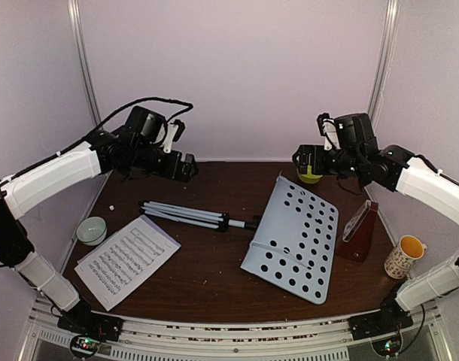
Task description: Set up the instrument practice props
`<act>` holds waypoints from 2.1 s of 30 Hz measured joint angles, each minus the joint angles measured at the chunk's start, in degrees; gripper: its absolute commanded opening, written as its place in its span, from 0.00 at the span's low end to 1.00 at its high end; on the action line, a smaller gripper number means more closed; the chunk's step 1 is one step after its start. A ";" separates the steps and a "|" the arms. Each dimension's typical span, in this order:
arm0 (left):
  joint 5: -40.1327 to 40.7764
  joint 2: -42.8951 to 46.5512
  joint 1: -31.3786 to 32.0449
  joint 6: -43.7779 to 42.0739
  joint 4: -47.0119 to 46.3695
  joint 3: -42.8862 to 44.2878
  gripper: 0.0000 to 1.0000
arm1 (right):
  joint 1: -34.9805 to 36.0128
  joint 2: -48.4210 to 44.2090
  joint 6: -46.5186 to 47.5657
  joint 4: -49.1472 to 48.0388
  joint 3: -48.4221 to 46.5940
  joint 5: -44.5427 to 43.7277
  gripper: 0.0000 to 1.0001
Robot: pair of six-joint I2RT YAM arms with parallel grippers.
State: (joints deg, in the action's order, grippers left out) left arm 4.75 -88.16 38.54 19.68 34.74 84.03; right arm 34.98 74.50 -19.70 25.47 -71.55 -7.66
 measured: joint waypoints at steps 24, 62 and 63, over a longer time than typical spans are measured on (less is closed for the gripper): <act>8.50 -32.85 16.68 6.75 10.27 33.00 0.85 | -4.55 -16.59 -4.28 -5.07 14.86 -10.78 1.00; 16.44 -47.71 21.57 17.33 17.77 47.15 0.49 | -7.21 -19.19 -7.43 -9.55 22.75 -11.65 1.00; 16.72 -48.28 21.55 17.59 17.92 47.30 0.49 | -7.30 -19.04 -7.65 -9.55 22.77 -11.63 1.00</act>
State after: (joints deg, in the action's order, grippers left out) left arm 21.47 -136.44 60.10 37.28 52.66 131.33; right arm 27.68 55.46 -27.35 15.92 -48.77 -19.29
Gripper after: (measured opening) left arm 0.483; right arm 0.999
